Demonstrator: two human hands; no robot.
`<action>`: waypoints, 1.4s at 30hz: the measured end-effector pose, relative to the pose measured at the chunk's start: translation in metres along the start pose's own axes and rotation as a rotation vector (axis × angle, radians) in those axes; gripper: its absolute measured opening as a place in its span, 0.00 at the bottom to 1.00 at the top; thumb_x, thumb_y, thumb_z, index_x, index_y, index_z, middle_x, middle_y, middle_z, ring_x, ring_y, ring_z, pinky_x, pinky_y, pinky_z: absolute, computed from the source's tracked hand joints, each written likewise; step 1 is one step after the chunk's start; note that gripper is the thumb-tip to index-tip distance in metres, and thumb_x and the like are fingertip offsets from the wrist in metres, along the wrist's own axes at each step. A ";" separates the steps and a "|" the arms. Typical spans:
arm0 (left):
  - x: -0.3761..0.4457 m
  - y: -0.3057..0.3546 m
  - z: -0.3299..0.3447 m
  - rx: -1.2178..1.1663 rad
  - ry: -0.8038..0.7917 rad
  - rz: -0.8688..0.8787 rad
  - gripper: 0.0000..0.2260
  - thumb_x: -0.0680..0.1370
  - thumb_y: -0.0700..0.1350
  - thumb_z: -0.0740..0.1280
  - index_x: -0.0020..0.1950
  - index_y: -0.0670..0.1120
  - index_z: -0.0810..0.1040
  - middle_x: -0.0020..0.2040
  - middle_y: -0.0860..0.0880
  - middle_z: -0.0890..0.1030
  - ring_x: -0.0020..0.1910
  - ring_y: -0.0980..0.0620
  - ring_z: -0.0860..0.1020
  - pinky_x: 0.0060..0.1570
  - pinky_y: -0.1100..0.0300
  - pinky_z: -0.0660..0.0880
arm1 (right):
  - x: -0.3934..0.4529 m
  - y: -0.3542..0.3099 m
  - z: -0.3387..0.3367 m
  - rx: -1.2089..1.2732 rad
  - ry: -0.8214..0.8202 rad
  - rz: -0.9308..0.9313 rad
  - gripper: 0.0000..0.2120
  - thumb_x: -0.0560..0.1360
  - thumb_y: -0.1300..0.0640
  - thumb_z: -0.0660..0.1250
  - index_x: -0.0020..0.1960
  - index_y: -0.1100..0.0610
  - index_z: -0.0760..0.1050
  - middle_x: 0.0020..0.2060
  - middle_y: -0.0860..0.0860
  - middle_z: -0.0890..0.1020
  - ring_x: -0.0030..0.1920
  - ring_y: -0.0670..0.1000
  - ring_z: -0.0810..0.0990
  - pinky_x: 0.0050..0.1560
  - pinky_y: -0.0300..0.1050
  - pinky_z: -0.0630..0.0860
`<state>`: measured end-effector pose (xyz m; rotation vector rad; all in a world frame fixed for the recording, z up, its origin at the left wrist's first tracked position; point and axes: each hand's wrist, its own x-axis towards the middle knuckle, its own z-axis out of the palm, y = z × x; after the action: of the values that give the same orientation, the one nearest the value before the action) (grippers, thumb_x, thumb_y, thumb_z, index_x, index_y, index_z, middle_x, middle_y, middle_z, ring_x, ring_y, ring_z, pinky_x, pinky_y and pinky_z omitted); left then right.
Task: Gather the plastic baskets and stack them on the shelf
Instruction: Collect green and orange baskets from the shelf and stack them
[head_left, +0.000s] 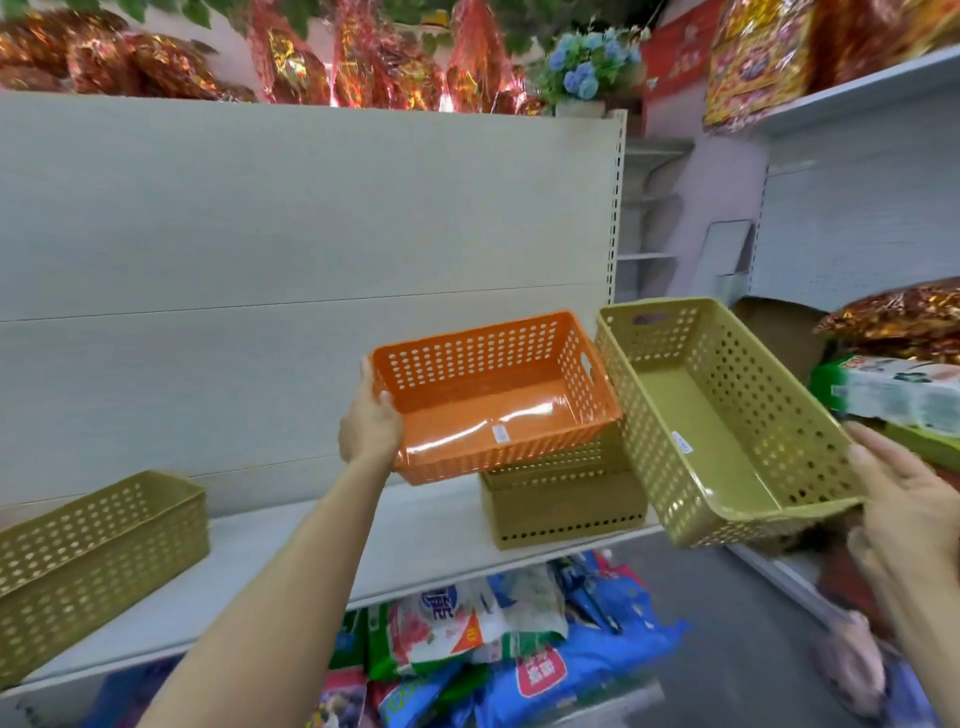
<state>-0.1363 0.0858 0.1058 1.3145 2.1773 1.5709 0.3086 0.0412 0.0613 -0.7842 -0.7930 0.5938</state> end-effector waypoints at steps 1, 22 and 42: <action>-0.003 0.008 0.014 0.034 -0.007 -0.004 0.23 0.87 0.51 0.52 0.82 0.64 0.53 0.68 0.43 0.79 0.64 0.37 0.77 0.62 0.45 0.73 | 0.008 -0.003 -0.009 0.001 0.000 0.005 0.26 0.71 0.54 0.72 0.66 0.63 0.75 0.44 0.46 0.87 0.38 0.43 0.84 0.48 0.43 0.81; 0.021 0.045 0.170 0.279 -0.212 -0.011 0.24 0.84 0.44 0.52 0.80 0.54 0.55 0.63 0.40 0.79 0.60 0.38 0.79 0.57 0.46 0.75 | 0.108 -0.007 -0.021 0.023 -0.163 -0.036 0.17 0.75 0.61 0.66 0.63 0.62 0.75 0.44 0.46 0.87 0.41 0.46 0.85 0.43 0.42 0.83; 0.031 0.000 0.173 0.101 -0.361 -0.040 0.17 0.84 0.48 0.50 0.73 0.57 0.63 0.61 0.43 0.81 0.55 0.38 0.79 0.52 0.48 0.76 | 0.181 0.040 0.132 -0.040 -0.671 0.076 0.13 0.72 0.65 0.67 0.56 0.62 0.81 0.42 0.55 0.87 0.39 0.48 0.85 0.40 0.40 0.81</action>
<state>-0.0559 0.2285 0.0408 1.4419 2.0609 1.1164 0.2990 0.2450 0.1607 -0.6525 -1.3953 0.9312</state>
